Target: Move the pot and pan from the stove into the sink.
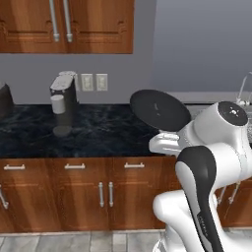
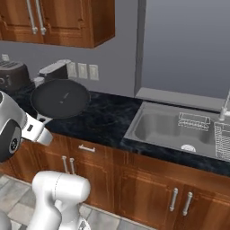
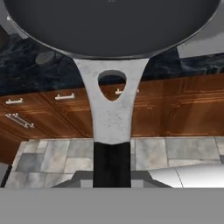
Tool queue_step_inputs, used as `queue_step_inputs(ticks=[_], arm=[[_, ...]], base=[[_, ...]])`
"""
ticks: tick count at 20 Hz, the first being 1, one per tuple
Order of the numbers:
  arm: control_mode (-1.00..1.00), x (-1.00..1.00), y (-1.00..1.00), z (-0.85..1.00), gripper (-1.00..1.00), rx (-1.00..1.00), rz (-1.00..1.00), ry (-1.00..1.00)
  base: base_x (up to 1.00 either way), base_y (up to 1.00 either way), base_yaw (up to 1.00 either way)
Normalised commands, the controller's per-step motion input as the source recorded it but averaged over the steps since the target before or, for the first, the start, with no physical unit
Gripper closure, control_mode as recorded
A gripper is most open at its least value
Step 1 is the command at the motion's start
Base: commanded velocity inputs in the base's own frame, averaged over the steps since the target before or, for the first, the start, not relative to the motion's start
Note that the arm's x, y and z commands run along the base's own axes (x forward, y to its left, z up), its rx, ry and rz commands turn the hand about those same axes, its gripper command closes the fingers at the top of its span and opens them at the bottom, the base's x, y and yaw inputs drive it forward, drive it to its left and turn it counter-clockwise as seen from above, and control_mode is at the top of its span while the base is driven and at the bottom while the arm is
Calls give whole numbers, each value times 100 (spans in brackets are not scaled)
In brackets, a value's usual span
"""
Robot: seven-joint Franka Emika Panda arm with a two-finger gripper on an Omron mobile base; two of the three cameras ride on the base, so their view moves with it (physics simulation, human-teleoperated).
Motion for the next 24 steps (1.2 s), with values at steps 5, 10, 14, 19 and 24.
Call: queue_step_inputs(ticks=[5,10,14,19,24], arm=[[100,0,0,0,100,0,0,0],[100,0,0,0,100,0,0,0],[100,0,0,0,100,0,0,0],[100,0,0,0,100,0,0,0],[100,0,0,0,100,0,0,0]], base=[[6,-83,-5],[5,-83,-5],[5,-77,-5],[0,-71,-6],[1,-16,-2]])
